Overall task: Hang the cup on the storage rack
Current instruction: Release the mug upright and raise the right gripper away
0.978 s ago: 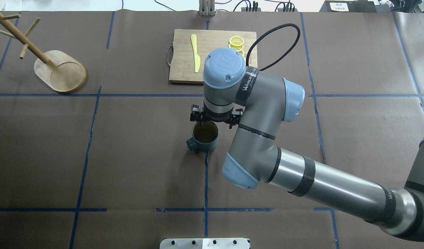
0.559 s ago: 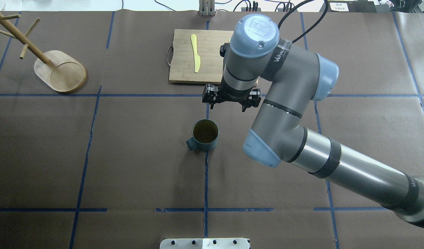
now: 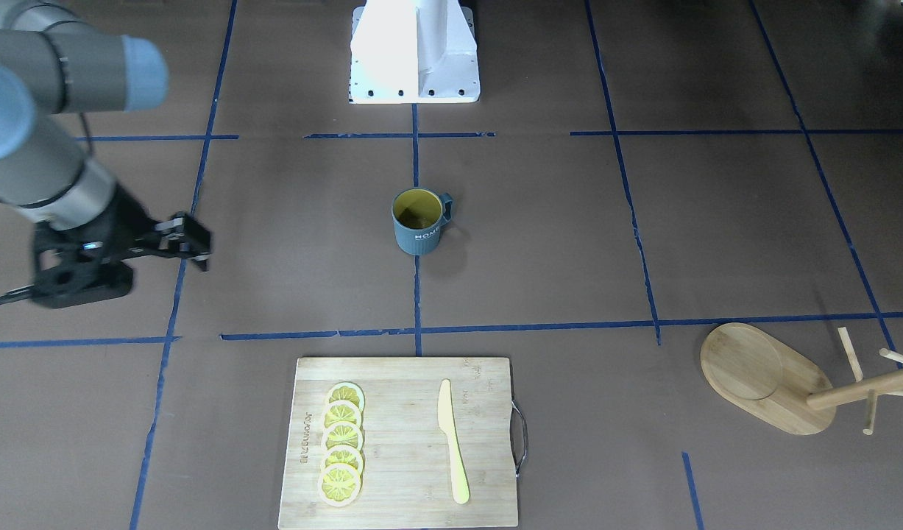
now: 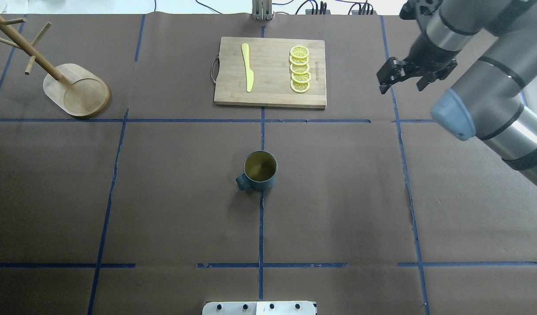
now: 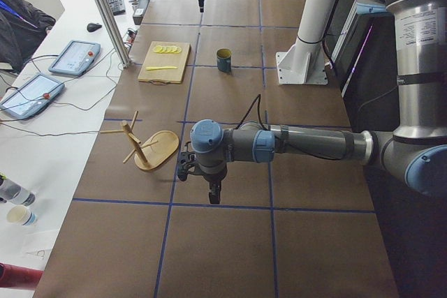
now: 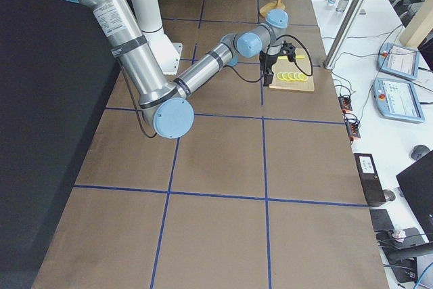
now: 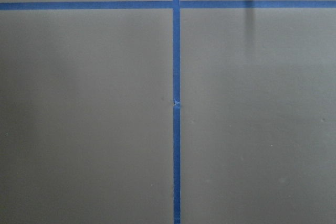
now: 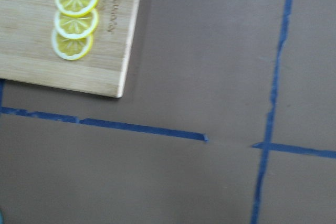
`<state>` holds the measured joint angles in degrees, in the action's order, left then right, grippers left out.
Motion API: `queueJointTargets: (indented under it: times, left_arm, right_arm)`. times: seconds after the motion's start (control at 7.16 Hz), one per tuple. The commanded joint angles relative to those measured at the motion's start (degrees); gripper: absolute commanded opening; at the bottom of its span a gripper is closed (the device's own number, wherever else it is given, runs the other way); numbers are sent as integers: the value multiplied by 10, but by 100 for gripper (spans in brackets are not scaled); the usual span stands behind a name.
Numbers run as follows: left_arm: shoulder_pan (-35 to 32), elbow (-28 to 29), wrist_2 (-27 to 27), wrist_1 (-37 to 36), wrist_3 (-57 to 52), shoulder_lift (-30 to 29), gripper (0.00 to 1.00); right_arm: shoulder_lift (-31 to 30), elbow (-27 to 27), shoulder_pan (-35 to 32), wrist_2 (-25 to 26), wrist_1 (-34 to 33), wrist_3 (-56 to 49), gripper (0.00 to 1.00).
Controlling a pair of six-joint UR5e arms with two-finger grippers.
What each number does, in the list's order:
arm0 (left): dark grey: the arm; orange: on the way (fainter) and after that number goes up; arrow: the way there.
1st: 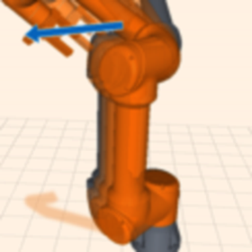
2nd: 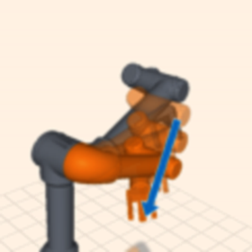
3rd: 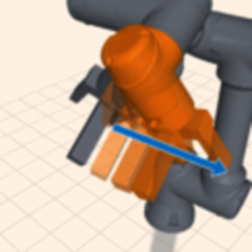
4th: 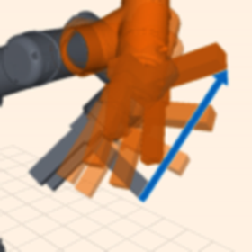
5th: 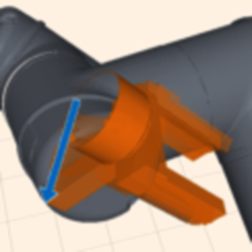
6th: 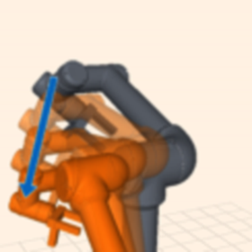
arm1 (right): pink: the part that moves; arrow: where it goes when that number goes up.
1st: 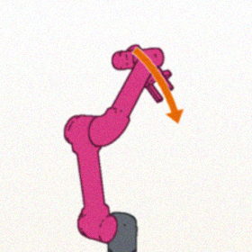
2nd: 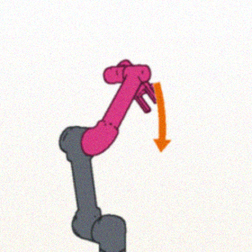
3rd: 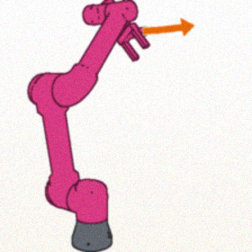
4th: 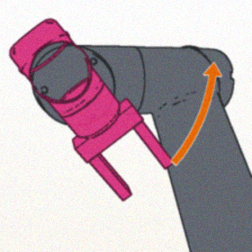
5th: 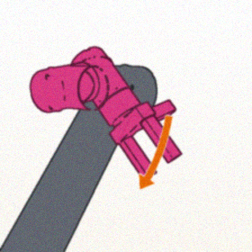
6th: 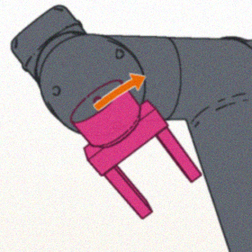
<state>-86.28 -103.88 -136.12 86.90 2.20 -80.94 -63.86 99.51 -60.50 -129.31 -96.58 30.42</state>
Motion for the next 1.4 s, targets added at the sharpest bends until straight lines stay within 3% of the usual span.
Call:
queueJointTargets:
  times: [0.0, 0.42, 0.7, 0.98, 1.26]
  left_arm:
    - [1, -19, 1, 19, 1, -15, 100]
    - [1, -25, -3, 37, 0, -41, 100]
    - [2, -21, -23, 37, 0, -46, 100]
    - [28, -37, -50, 140, 1, -44, 100]
    - [126, -44, -56, 292, 44, -44, 100]
  right_arm:
    - [-100, -1, -86, -9, 1, -204, 100]
    - [-239, 2, -202, -20, 7, -403, 100]
    - [-306, 14, -280, -28, 8, -454, 100]
    - [-327, 49, -284, -27, 8, -433, 100]
    - [-326, 51, -284, -30, 8, -422, 100]
